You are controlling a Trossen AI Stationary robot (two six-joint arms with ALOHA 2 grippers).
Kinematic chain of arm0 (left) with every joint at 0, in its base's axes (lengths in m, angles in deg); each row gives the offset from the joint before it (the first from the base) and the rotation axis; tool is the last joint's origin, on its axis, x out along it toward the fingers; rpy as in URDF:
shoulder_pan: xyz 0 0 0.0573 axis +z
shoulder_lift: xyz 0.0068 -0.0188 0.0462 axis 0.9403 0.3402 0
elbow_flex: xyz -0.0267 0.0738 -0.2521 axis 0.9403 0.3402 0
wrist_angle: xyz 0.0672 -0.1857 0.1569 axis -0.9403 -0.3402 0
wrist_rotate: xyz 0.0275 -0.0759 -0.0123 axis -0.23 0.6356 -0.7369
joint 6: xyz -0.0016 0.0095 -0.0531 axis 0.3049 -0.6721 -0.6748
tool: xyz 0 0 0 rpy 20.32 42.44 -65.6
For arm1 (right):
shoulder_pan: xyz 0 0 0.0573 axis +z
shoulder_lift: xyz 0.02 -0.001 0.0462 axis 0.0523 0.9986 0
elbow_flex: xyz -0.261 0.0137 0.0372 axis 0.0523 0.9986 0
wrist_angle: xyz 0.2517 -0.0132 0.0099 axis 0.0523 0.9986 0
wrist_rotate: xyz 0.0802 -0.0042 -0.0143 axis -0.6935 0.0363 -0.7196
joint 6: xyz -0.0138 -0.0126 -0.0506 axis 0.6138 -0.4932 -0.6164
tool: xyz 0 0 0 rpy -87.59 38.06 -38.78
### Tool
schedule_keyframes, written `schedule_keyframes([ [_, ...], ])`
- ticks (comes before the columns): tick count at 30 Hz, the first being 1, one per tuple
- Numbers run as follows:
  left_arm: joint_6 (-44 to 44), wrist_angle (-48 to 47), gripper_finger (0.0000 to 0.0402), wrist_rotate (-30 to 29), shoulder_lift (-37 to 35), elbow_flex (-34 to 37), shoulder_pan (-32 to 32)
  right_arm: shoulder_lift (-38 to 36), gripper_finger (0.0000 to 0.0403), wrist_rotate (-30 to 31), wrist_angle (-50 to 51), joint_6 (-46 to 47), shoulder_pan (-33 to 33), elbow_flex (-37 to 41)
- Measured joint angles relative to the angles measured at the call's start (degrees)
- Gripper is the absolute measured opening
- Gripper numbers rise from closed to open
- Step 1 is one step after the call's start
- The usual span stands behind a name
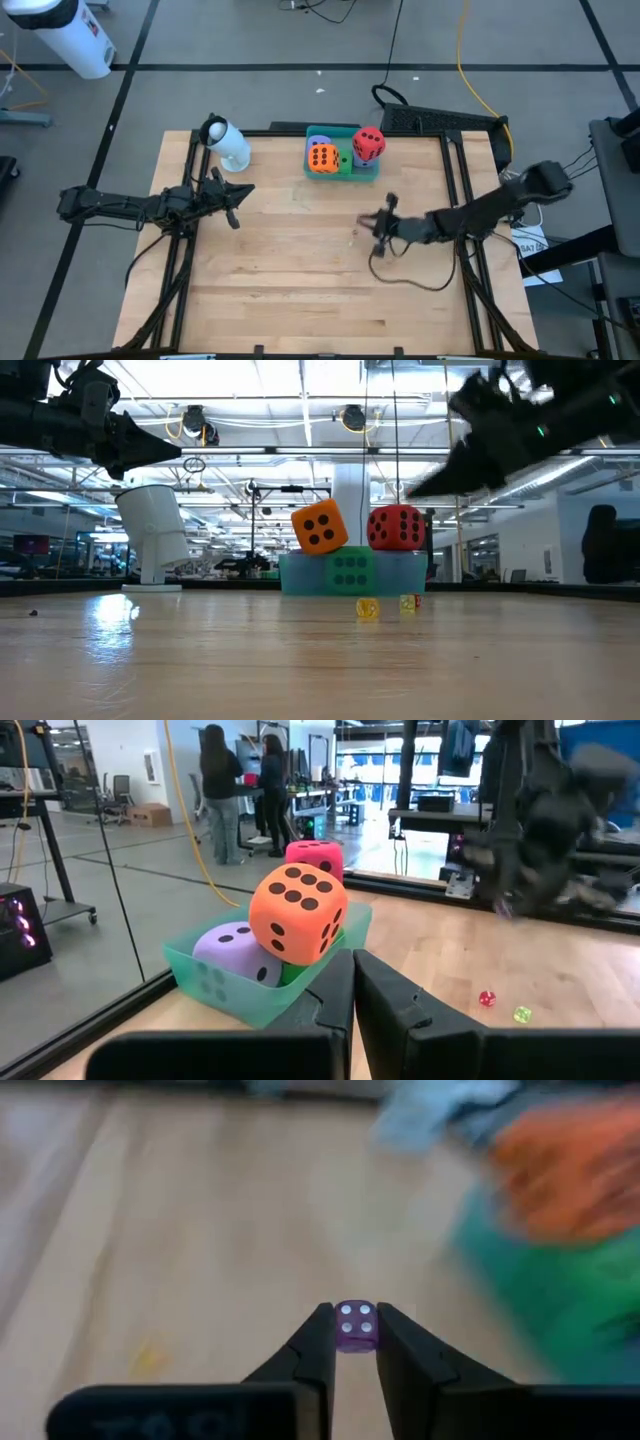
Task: Pick & Place Dice
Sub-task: Put the small purple dice into the green bin
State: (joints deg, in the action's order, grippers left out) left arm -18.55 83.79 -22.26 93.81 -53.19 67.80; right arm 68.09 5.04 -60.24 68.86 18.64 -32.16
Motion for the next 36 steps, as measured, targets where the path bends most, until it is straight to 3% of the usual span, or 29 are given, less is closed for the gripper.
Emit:
schedule_keyframes([
  [3,0.0,0.05,0.0019,0.0,0.0,0.0,0.0,-5.73,0.0045,4.77,-0.1,-4.15,-4.79,-0.03],
  [5,-0.01,0.19,0.0019,-0.01,-0.02,0.0,0.0,-7.12,0.0045,4.89,1.35,-4.85,-9.4,-0.03],
  [10,0.78,0.27,0.0019,-0.04,0.0,0.0,0.0,-3.51,0.0046,-4.1,2.99,-4.87,-21.13,0.0],
  [14,0.97,0.12,0.0019,-0.04,-0.02,0.0,0.0,2.26,0.0046,-5.74,-2.52,-7.43,-26.44,0.03],
  [22,1.56,0.07,0.0019,-0.46,0.0,0.0,0.0,9.92,0.0047,-7.28,-12.34,-7.21,-28.51,-0.01],
  [29,1.12,0.04,0.0019,-0.47,-0.01,0.0,0.0,10.89,0.005,-7.14,-12.52,-5.52,-29.63,-0.01],
  [36,0.98,0.04,0.0019,-0.46,-0.02,0.0,0.0,10.87,0.0083,-6.78,-12.66,-2.01,-31.27,-0.01],
])
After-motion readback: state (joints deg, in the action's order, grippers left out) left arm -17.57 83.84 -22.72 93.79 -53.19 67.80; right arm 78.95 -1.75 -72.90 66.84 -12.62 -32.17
